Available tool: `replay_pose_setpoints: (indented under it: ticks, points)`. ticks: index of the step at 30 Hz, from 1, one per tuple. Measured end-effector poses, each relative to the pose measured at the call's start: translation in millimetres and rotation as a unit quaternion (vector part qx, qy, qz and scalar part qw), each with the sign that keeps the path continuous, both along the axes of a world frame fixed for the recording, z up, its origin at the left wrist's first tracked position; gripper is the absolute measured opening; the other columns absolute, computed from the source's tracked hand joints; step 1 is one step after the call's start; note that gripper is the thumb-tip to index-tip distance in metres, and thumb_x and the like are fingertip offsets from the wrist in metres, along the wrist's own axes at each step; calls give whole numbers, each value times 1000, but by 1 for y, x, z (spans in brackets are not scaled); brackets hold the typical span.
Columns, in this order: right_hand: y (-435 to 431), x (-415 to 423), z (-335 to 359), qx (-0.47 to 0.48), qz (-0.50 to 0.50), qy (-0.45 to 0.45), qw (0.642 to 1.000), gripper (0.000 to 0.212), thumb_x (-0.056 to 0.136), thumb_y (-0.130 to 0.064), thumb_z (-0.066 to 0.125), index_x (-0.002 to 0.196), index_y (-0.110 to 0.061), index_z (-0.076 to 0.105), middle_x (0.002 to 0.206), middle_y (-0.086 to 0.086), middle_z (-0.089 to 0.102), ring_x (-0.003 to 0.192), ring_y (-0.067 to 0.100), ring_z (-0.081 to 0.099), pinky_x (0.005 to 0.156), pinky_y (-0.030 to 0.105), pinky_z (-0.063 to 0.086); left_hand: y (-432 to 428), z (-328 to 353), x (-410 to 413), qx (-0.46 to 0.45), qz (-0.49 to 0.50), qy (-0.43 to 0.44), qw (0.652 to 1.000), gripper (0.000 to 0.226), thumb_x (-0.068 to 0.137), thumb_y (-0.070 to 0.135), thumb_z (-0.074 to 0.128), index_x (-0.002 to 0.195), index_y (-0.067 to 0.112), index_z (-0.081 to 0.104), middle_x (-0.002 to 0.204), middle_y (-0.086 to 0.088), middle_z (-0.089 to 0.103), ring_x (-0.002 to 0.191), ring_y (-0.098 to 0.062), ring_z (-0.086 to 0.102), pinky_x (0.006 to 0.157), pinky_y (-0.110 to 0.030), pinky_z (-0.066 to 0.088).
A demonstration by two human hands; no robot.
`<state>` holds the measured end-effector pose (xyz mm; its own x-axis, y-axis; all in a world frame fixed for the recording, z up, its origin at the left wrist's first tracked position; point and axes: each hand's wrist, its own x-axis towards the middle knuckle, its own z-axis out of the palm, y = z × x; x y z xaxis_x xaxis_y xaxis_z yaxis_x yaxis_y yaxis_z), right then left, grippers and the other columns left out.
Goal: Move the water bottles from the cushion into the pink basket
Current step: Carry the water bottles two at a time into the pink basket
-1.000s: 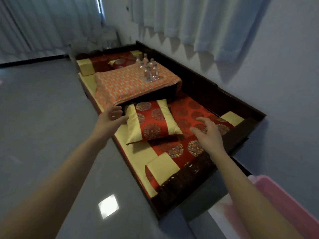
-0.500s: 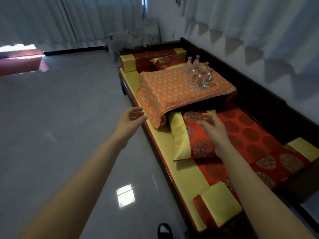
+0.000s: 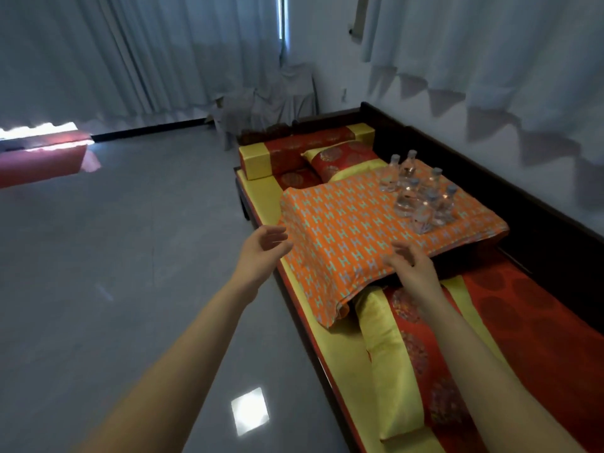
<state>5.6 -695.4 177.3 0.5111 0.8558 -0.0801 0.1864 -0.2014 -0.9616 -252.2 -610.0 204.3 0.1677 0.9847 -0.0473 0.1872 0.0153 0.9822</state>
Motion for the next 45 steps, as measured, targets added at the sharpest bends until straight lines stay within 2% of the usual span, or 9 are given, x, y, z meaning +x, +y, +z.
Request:
replay_pose_setpoints:
  ticks: [12,16,24,31,33,36,40,43,45]
  points:
    - [199,35,-23,-3,-140,-13,990,42,82,-16,72,121,-22,59,125,1,51,121,17,48,87,35,42,252,-15,50,-18,-88,6,996,30,86,18,69,115,16,61,107,0,67,92,-8,63,65,-13,45]
    - [256,43,-29,-8,-217,-2,976,42,83,-6,71,122,-12,58,126,8,55,121,22,51,72,21,44,341,-11,79,-29,-130,-7,991,29,84,22,72,111,21,64,98,10,68,86,-3,62,57,-8,46]
    - [327,71,-45,-43,-296,48,953,43,82,-13,71,121,-23,57,132,6,56,121,22,54,77,32,41,453,-36,146,-64,-225,-2,972,31,84,6,70,114,4,63,100,-6,67,76,0,59,54,-5,43]
    - [354,121,-74,-10,-371,53,927,50,79,-6,75,120,-24,53,116,-3,56,95,5,55,58,7,45,505,-66,237,-89,-317,25,944,29,85,4,68,113,6,60,106,-11,63,92,-13,59,63,-8,47]
    - [363,139,-86,-2,-384,52,922,63,79,-7,76,133,-20,47,120,-6,53,104,8,53,62,10,46,515,-75,266,-93,-335,37,937,35,85,3,67,119,4,57,109,-10,61,92,-12,58,68,-7,47]
    - [379,161,-105,4,-403,35,915,68,77,-11,79,135,-24,47,132,-3,54,109,8,57,73,17,50,525,-90,305,-109,-368,65,921,44,85,10,68,127,11,53,121,-8,58,106,-13,55,88,-23,46]
    - [405,191,-138,-53,-419,-3,907,88,75,-18,81,148,-22,32,141,4,52,119,18,55,95,38,49,539,-120,361,-112,-409,106,900,58,84,18,71,136,15,46,136,-7,51,121,-12,47,102,-29,39]
    - [420,210,-157,-76,-438,-9,896,88,76,-16,80,147,-16,29,135,11,55,114,27,59,91,33,53,547,-147,397,-90,-442,139,882,77,81,24,74,146,15,33,148,-7,39,136,-16,37,109,-29,32]
    - [427,222,-168,-69,-459,23,885,74,78,-11,77,140,-9,37,124,19,60,103,31,63,87,44,55,555,-164,425,-72,-466,159,867,91,76,32,77,149,16,26,154,-5,31,141,-18,30,113,-32,29]
